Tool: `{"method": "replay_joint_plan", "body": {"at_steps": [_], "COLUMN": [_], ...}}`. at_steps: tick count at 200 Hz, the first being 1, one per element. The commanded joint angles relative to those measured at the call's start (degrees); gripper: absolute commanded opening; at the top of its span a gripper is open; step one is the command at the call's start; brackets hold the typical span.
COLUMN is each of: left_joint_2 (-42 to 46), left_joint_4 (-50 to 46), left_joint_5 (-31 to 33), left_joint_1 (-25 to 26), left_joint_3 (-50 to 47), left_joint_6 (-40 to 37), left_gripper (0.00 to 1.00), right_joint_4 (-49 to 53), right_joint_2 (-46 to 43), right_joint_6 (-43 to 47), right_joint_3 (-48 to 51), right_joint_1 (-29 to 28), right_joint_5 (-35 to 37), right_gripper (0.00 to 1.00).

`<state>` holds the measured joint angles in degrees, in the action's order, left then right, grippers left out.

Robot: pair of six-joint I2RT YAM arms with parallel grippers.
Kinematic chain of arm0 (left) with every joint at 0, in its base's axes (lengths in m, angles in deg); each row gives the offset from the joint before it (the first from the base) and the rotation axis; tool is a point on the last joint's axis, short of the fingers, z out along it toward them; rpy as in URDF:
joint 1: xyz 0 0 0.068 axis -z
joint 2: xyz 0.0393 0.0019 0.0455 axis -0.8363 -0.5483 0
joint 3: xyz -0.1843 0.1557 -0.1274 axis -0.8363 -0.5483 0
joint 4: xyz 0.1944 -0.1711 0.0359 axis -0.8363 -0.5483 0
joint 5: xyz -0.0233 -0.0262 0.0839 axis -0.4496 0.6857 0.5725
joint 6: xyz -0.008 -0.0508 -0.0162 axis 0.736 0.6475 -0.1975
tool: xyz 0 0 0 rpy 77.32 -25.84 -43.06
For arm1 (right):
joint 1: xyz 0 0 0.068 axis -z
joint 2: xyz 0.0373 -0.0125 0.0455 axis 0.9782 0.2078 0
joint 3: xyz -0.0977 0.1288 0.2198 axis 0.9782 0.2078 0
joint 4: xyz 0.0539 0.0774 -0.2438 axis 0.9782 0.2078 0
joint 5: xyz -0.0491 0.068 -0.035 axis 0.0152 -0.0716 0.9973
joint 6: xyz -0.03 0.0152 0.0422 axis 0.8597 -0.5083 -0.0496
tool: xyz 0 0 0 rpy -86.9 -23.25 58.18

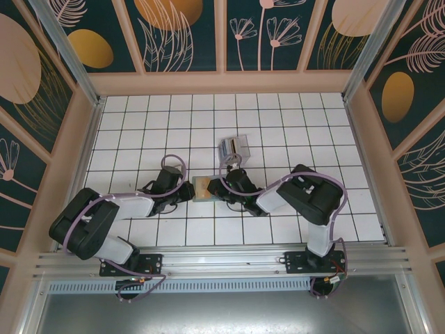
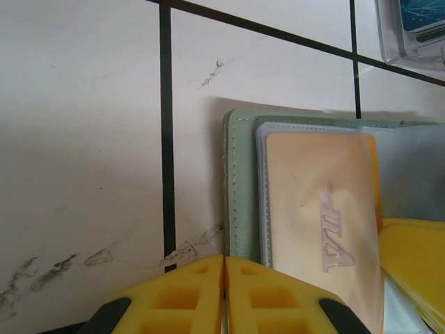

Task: Put the credit cards into the card holder
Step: Insert the credit card into the card slot.

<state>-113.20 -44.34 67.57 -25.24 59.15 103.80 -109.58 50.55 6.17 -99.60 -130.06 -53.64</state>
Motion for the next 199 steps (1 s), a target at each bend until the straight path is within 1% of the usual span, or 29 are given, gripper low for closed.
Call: {"method": "replay_joint_plan", "body": {"at_steps": [1,20,41,51,78,104,133,146,161,176,199], "left_joint_2": [0.2,0.5,0.6,0.5,-0.6,-0.8,-0.9,-0.9,-0.9,-0.5,-1.7], "left_joint_4": [-4.1,-3.8,-5.2,-4.9,-5.1,-4.3,-6.3,-6.9,-8.2,-7.6,-8.1], "left_joint_5": [-4.7,-4.7,-4.7,-4.7,-5.2,-5.4,-5.2,-4.5,-4.1,-4.1,-3.4], "left_joint_1": [1.6,1.6,1.6,1.6,1.5,1.6,1.6,1.6,1.6,1.6,1.6], "left_joint_3": [-1.3,-1.6,-1.0,-1.1,-0.6,-0.8,-0.1,0.1,0.8,0.4,1.0], "left_joint_6": [0.7,0.4,-0.2,-0.3,-0.3,0.3,-0.2,-0.4,-0.6,-0.3,-0.6], "left_gripper": [0.14,0.18,0.18,0.18,0.19,0.25,0.36,0.41,0.43,0.43,0.39], "right_joint_4": [9.6,16.0,23.7,26.6,31.3,34.6,44.9,49.8,53.7,55.7,56.4], "right_joint_2": [-4.2,-7.5,-11.1,-12.9,-16.6,-18.9,-18.4,-17.4,-16.1,-14.8,-12.7], "right_joint_6": [5.2,10.9,16.5,18.6,20.2,22.8,27.1,28.4,28.7,29.1,28.9], "right_joint_3": [-0.6,-1.1,-1.6,-1.5,0.3,0.8,-4.5,-6.9,-8.9,-10.2,-10.7], "right_joint_1": [-1.5,-1.5,-1.5,-1.5,-0.7,0.5,0.7,0.7,0.7,0.7,0.9], "right_joint_5": [2.3,4.7,6.9,9.1,12.5,13.1,17.2,19.6,22.2,22.5,22.6], "right_gripper": [0.23,0.29,0.33,0.34,0.41,0.41,0.42,0.45,0.49,0.50,0.49]}}
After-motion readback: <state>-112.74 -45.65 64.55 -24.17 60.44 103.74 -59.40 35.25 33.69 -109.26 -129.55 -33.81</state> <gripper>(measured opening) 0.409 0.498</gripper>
